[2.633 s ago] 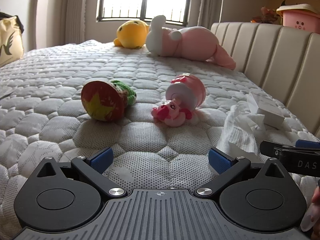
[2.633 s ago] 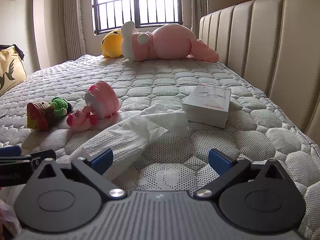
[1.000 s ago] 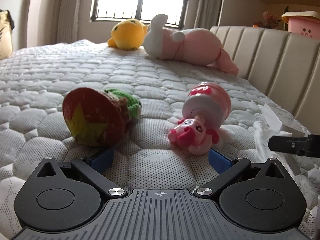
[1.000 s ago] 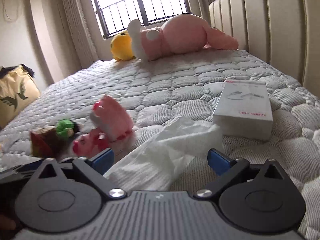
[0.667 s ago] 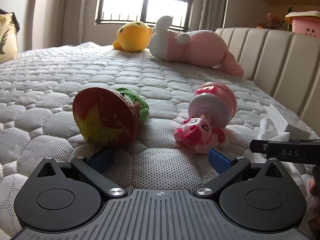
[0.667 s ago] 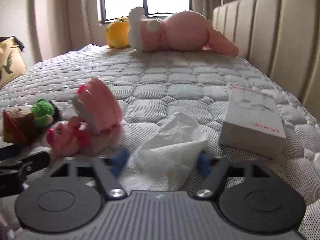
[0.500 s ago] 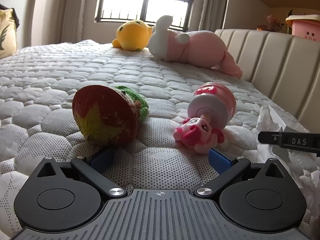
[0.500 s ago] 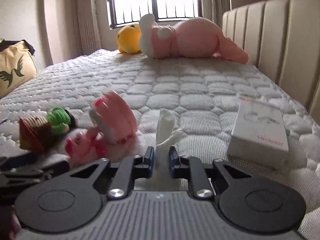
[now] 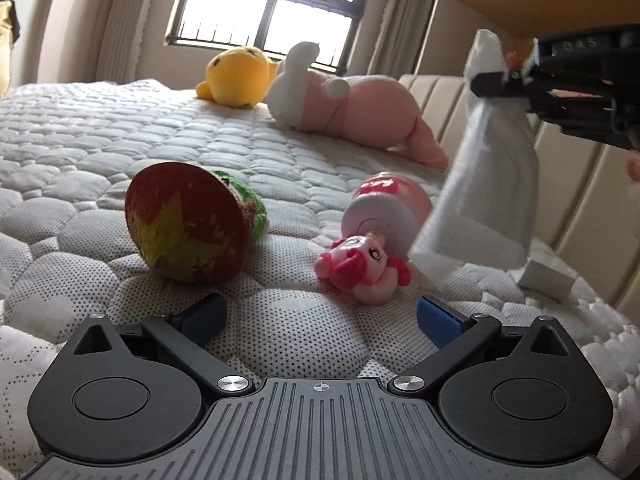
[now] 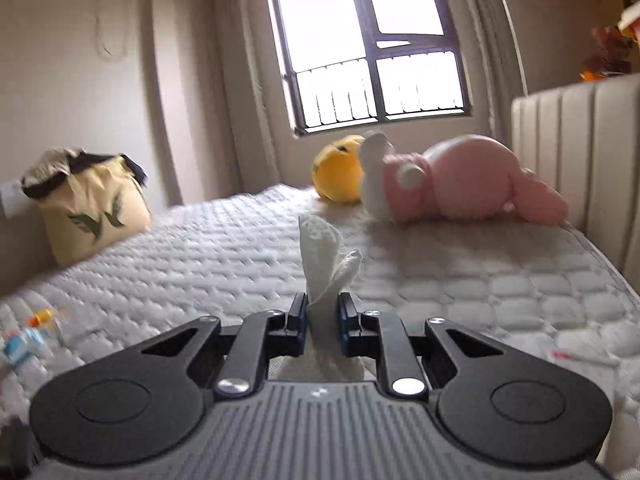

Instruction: Clean container

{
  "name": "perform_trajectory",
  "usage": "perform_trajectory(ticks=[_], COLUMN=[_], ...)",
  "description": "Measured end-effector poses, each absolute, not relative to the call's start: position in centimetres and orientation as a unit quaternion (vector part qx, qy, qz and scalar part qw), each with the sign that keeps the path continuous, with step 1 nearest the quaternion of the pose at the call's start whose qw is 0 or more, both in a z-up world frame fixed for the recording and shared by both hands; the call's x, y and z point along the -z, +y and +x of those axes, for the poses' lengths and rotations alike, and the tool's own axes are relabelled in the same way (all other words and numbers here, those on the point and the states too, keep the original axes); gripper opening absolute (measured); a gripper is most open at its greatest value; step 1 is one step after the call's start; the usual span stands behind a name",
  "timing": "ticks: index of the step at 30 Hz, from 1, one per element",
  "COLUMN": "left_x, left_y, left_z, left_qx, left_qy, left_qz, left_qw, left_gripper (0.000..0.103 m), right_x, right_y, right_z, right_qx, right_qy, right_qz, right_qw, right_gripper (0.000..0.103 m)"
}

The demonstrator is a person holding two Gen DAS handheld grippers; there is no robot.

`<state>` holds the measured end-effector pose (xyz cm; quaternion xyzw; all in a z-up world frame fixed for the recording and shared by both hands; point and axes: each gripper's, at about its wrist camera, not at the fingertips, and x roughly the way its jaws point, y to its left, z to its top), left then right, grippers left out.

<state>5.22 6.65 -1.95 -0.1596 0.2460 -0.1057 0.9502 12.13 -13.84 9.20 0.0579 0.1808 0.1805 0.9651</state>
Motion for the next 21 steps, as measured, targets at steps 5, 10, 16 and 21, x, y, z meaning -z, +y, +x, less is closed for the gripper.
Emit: perform_trajectory(ticks=[5, 10, 16, 21], left_x=[1.8, 1.7, 0.5, -0.4], left_y=[9.1, 11.4, 15.5, 17.0], left_z=[4.6, 4.0, 3.3, 4.4], left_qx=[0.132, 0.136, 0.078, 0.083], left_qy=[0.237, 0.229, 0.238, 0.244], left_qz=[-0.22, -0.234, -0.217, -0.209], left_qw=[0.937, 0.935, 0.943, 0.943], left_gripper=[0.103, 0.103, 0.103, 0.103], right_x=[-10.1, -9.3, -2.8, -1.6], right_y=[-9.3, -4.9, -2.5, -4.6], right_z=[15.4, 19.7, 20.7, 15.6], right_qx=[-0.236, -0.297, -0.294, -0.287], right_qy=[0.163, 0.198, 0.307, 0.317], right_qz=[0.037, 0.049, 0.03, 0.054], right_qw=[0.957, 0.933, 0.905, 0.902], right_gripper=[0.019, 0.025, 0.022, 0.021])
